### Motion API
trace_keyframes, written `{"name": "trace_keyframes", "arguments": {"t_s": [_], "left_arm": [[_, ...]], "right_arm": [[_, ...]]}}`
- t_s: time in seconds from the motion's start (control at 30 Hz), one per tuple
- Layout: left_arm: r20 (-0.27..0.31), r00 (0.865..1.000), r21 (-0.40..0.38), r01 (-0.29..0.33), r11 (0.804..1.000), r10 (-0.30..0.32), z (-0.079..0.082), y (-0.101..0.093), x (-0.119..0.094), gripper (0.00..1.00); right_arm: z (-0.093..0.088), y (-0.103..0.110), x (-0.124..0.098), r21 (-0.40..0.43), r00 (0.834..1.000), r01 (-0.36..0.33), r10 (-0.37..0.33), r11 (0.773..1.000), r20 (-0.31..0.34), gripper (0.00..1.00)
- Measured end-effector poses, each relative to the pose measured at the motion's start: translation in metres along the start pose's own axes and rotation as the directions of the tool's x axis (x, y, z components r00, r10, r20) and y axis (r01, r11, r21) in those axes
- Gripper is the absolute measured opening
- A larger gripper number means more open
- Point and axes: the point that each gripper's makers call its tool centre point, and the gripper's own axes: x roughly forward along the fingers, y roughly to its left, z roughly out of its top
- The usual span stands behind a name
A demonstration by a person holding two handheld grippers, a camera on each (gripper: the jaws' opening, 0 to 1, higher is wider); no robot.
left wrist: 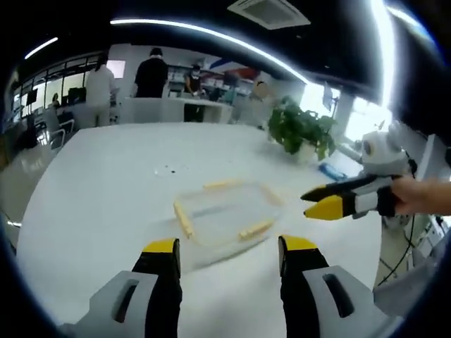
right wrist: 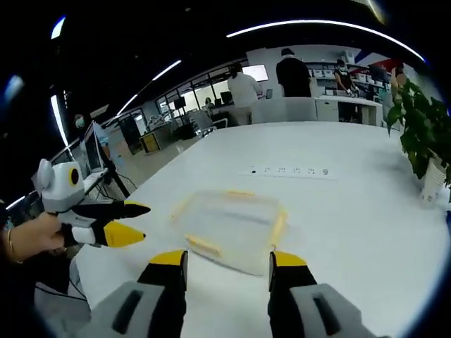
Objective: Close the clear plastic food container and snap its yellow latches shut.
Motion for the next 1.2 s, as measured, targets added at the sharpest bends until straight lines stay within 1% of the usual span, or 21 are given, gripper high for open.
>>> {"name": "trace_keyframes", "arguments": {"t_s": [0.27, 0.43, 0.57, 0.7, 0.87, 1.03, 1.2], "left_arm": [[0.038, 0.999, 0.006, -0.014, 1.000, 0.014, 0.003, -0.006, -0.029, 0.57], [0.057, 0.998, 0.003, -0.026, 1.000, 0.026, 0.000, -0.011, -0.049, 0.58], [0.070, 0.997, 0.004, -0.031, 1.000, 0.031, -0.003, -0.015, -0.065, 0.58], [0.090, 0.995, -0.001, -0.040, 0.999, 0.040, -0.004, -0.020, -0.082, 0.59], [0.108, 0.993, -0.001, -0.049, 0.999, 0.049, -0.008, -0.026, -0.102, 0.61], [0.121, 0.991, 0.001, -0.063, 0.998, 0.062, -0.016, -0.030, -0.120, 0.62], [0.121, 0.990, 0.007, -0.079, 0.997, 0.078, -0.026, -0.031, -0.132, 0.64]], "right_arm": [[-0.005, 0.009, -0.022, -0.013, 1.000, 0.006, -0.006, 1.000, 0.016, 0.47], [-0.010, 0.018, -0.037, -0.018, 1.000, -0.003, 0.004, 1.000, 0.027, 0.47], [-0.013, 0.026, -0.050, -0.015, 0.999, -0.006, 0.007, 1.000, 0.048, 0.47], [-0.020, 0.034, -0.062, -0.018, 0.998, -0.010, 0.011, 1.000, 0.057, 0.48], [-0.028, 0.044, -0.073, -0.018, 0.998, -0.013, 0.014, 1.000, 0.064, 0.48], [-0.038, 0.050, -0.087, -0.020, 0.998, -0.010, 0.011, 1.000, 0.067, 0.48], [-0.043, 0.055, -0.102, -0.008, 0.995, -0.010, 0.011, 1.000, 0.096, 0.49]]}}
